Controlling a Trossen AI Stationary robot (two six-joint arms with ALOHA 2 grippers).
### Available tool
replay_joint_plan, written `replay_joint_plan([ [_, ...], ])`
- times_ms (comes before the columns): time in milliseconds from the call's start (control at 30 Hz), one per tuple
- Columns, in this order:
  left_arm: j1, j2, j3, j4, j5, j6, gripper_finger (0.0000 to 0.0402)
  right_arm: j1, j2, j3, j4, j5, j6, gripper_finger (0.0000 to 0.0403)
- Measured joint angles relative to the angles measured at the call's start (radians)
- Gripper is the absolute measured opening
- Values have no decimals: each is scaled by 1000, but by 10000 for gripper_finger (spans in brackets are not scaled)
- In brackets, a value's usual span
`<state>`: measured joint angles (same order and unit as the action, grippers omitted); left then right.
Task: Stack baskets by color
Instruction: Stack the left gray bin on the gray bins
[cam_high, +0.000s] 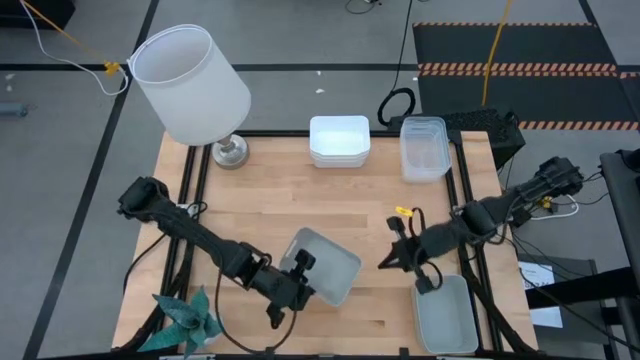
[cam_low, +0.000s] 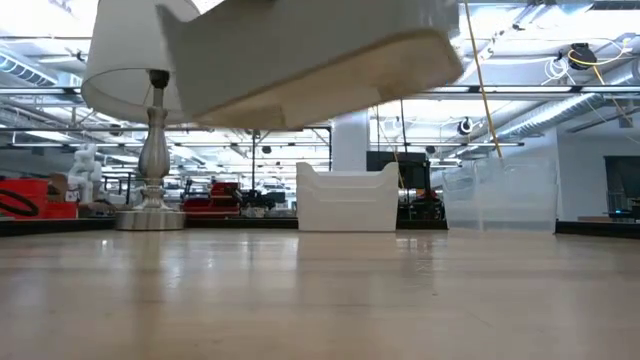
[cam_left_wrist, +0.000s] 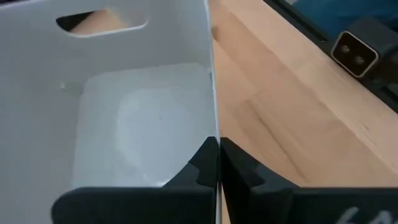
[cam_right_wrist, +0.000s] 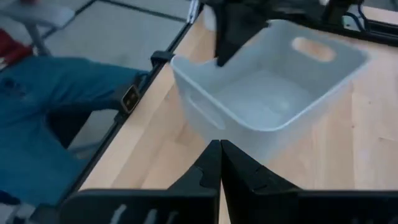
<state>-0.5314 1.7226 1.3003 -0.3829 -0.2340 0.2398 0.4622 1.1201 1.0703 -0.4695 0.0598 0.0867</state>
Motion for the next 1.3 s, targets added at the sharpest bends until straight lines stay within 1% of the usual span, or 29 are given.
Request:
replay_joint_plan([
  [67,12,7,38,-35,8,27,5,42,17,14,-25,18,-5,0],
  [200,35,8,94,-99,38,97,7,95,58,15,-36,18,-5,0],
  [300,58,8,119,-141,82,165,5,105,80,26,-31,27,-18,0],
  [367,77,9,128,-176,109,182,4,113,101,44,-28,54,-4,0],
  [433,98,9,130,-169,133,187,6,118,129,70,-36,80,4,5],
  [533,112,9,130,-181,140,182,5,133,181,123,-43,129,5,25],
  [633,104,9,129,-202,160,185,5,143,246,192,-104,172,5,55],
  [767,86,9,128,-224,171,194,5,142,319,278,-127,190,2,97],
  [867,70,13,128,-205,208,230,4,142,346,336,-125,293,29,116],
  [1000,47,44,128,-171,208,275,6,131,353,366,-112,457,72,125],
  [1100,39,74,128,-126,207,313,4,112,353,367,-116,526,89,125],
  [1167,36,87,128,-109,201,331,6,96,353,367,-128,531,105,125],
  [1300,32,94,128,-82,197,355,4,62,354,347,-146,446,112,125],
])
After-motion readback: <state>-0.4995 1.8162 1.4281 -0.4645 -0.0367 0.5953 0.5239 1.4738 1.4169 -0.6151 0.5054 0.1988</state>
